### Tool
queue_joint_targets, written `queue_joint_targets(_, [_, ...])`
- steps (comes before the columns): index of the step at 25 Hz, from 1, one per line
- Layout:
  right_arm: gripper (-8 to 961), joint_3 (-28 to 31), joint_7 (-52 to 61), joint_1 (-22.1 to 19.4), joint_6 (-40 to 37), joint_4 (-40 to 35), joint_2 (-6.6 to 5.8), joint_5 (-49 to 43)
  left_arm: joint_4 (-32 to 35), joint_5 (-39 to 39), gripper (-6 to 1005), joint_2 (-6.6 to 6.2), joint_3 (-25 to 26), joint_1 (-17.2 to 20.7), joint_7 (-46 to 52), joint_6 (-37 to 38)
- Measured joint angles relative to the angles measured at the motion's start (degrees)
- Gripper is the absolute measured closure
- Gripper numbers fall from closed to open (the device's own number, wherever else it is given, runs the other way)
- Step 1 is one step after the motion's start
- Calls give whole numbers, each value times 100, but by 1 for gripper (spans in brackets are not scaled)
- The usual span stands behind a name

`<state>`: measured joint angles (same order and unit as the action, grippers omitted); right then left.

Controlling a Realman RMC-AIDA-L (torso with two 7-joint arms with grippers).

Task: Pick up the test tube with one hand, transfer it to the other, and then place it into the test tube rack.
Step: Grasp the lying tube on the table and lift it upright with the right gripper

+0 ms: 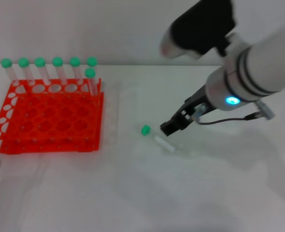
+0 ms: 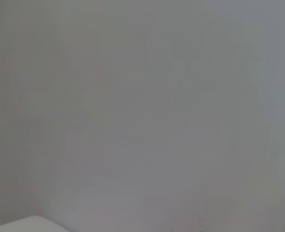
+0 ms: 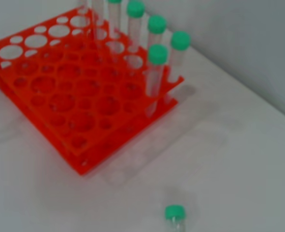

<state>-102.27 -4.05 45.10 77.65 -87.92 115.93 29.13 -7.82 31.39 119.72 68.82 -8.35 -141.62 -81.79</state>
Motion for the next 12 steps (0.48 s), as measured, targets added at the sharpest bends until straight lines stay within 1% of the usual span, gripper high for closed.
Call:
queue_joint_targets(6, [184,-428,383,816,-127,1243,29,157,0,-2,120,-1,1,5,0,0])
queue_joint_targets(12, [202,-610,420,1232,-396,2173,28,510,80,-3,119,-1,4,7,3,3])
